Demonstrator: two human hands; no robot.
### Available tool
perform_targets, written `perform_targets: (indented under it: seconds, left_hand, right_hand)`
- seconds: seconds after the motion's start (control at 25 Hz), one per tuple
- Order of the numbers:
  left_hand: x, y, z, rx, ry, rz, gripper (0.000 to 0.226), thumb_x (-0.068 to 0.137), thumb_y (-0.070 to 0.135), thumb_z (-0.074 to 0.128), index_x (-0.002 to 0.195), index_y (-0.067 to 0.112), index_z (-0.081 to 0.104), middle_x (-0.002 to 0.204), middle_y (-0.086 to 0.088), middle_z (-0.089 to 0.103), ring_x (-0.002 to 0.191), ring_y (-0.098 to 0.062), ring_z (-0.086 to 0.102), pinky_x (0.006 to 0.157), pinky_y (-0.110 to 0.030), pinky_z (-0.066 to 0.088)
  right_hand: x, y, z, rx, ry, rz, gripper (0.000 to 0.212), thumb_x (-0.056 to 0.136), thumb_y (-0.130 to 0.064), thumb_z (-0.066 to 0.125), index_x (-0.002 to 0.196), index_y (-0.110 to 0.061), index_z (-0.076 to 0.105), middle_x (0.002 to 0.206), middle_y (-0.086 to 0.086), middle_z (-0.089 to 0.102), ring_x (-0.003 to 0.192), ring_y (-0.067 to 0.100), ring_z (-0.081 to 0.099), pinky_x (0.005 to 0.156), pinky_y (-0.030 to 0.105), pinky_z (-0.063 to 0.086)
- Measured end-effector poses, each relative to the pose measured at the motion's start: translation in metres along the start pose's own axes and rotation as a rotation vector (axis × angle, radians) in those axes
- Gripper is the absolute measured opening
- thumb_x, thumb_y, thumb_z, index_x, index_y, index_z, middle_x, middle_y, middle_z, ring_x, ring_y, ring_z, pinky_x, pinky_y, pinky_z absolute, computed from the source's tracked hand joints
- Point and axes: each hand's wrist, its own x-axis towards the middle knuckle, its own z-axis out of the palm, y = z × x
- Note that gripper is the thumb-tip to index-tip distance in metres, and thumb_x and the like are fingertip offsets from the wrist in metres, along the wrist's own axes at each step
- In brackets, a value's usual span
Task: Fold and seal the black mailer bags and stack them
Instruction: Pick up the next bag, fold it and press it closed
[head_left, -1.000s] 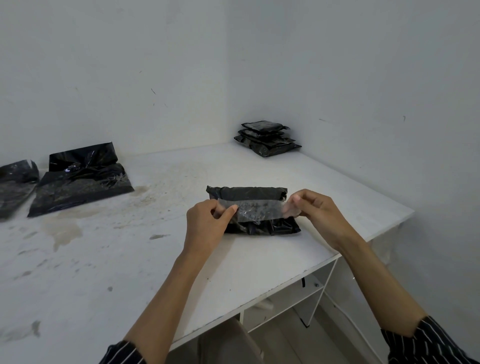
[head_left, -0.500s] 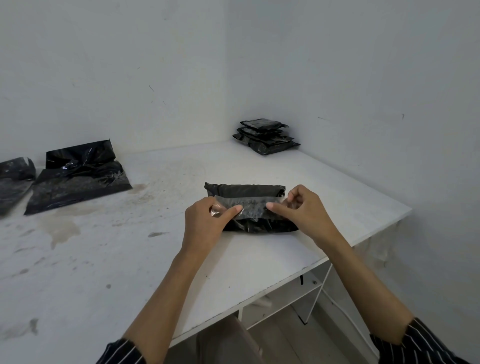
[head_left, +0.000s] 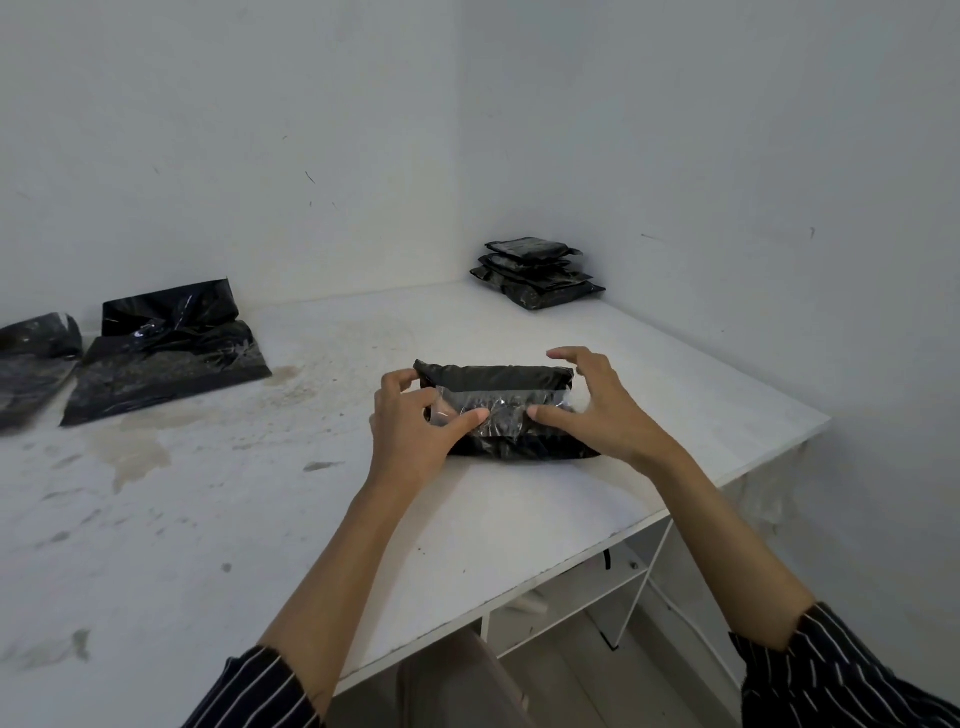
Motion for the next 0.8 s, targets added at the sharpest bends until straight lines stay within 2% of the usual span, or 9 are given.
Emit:
perform_targets:
  seconds: [0.08, 0.16, 0.24, 0.36, 0.48, 0.6, 0.68, 0.72, 0.8]
  left_hand:
    - [0.002, 0.000, -0.001, -0.031, -0.021, -0.011, 0.037, 0.071, 0.036, 0.080, 0.071, 0.002, 0.066, 0.132, 0.002, 0.039, 0.129, -0.012, 0.035, 0.108, -0.039, 0.031]
    - [0.001, 0.001, -0.003, -0.080, -0.026, -0.028, 0.034, 0.071, 0.031, 0.081, 0.068, 0.002, 0.062, 0.130, 0.003, 0.039, 0.122, -0.008, 0.039, 0.098, -0.024, 0.032]
    - [-0.003, 0.005, -0.003, -0.134, -0.017, -0.040, 0.032, 0.071, 0.026, 0.081, 0.062, 0.012, 0.054, 0.126, 0.005, 0.041, 0.110, -0.005, 0.043, 0.088, -0.019, 0.032]
    - [-0.005, 0.005, 0.001, -0.215, 0.038, -0.042, 0.043, 0.070, 0.023, 0.082, 0.064, 0.030, 0.040, 0.127, -0.005, 0.052, 0.113, -0.016, 0.053, 0.092, -0.028, 0.041]
    - [-0.006, 0.003, 0.003, -0.251, 0.071, -0.060, 0.046, 0.068, 0.023, 0.084, 0.066, 0.034, 0.039, 0.122, -0.010, 0.057, 0.115, -0.019, 0.055, 0.096, -0.033, 0.044]
    - [-0.005, -0.001, 0.005, -0.239, 0.089, -0.066, 0.039, 0.066, 0.024, 0.085, 0.065, 0.030, 0.047, 0.120, -0.011, 0.058, 0.115, -0.018, 0.055, 0.091, -0.029, 0.044]
    - [-0.003, -0.004, 0.008, -0.182, 0.109, -0.086, 0.029, 0.065, 0.029, 0.085, 0.067, 0.019, 0.058, 0.123, -0.005, 0.055, 0.114, -0.015, 0.053, 0.086, -0.022, 0.039]
    - [-0.002, -0.006, 0.009, -0.161, 0.116, -0.098, 0.032, 0.064, 0.032, 0.085, 0.072, 0.012, 0.062, 0.121, -0.004, 0.055, 0.112, -0.014, 0.053, 0.082, -0.019, 0.039]
    - [0.000, -0.009, 0.007, -0.175, 0.119, -0.157, 0.053, 0.060, 0.038, 0.086, 0.091, 0.008, 0.056, 0.107, -0.003, 0.058, 0.097, -0.013, 0.056, 0.068, -0.014, 0.039]
  right_hand:
    - [0.007, -0.003, -0.001, -0.059, -0.040, -0.013, 0.067, 0.076, -0.049, 0.071, 0.133, -0.034, 0.040, 0.141, -0.006, 0.038, 0.131, 0.014, 0.033, 0.113, 0.040, 0.023]
    - [0.015, -0.001, 0.003, -0.150, -0.027, -0.030, 0.070, 0.072, -0.054, 0.073, 0.131, -0.032, 0.043, 0.137, -0.006, 0.046, 0.128, 0.014, 0.039, 0.108, 0.035, 0.023]
    - [0.019, 0.003, 0.008, -0.193, -0.001, -0.027, 0.070, 0.069, -0.053, 0.075, 0.128, -0.028, 0.047, 0.128, -0.005, 0.052, 0.123, 0.015, 0.043, 0.104, 0.032, 0.025]
    - [0.020, 0.008, 0.015, -0.155, 0.021, -0.028, 0.070, 0.070, -0.050, 0.076, 0.127, -0.024, 0.048, 0.125, -0.004, 0.052, 0.119, 0.015, 0.044, 0.105, 0.039, 0.033]
    - [0.019, 0.012, 0.019, -0.134, 0.045, -0.051, 0.069, 0.070, -0.051, 0.075, 0.127, -0.023, 0.047, 0.125, -0.004, 0.051, 0.118, 0.014, 0.042, 0.104, 0.039, 0.034]
    - [0.020, 0.014, 0.019, -0.146, 0.037, -0.059, 0.068, 0.070, -0.052, 0.075, 0.126, -0.024, 0.046, 0.122, -0.006, 0.050, 0.115, 0.013, 0.043, 0.102, 0.037, 0.034]
    - [0.018, 0.016, 0.019, -0.146, 0.030, -0.069, 0.068, 0.071, -0.051, 0.075, 0.126, -0.025, 0.045, 0.121, -0.008, 0.049, 0.113, 0.011, 0.042, 0.101, 0.035, 0.033]
    - [0.017, 0.016, 0.019, -0.137, 0.028, -0.074, 0.068, 0.071, -0.050, 0.075, 0.126, -0.025, 0.045, 0.121, -0.009, 0.048, 0.111, 0.010, 0.041, 0.101, 0.034, 0.032]
    - [0.016, 0.017, 0.019, -0.114, 0.028, -0.077, 0.066, 0.072, -0.047, 0.076, 0.126, -0.026, 0.044, 0.120, -0.009, 0.048, 0.110, 0.008, 0.039, 0.101, 0.033, 0.032]
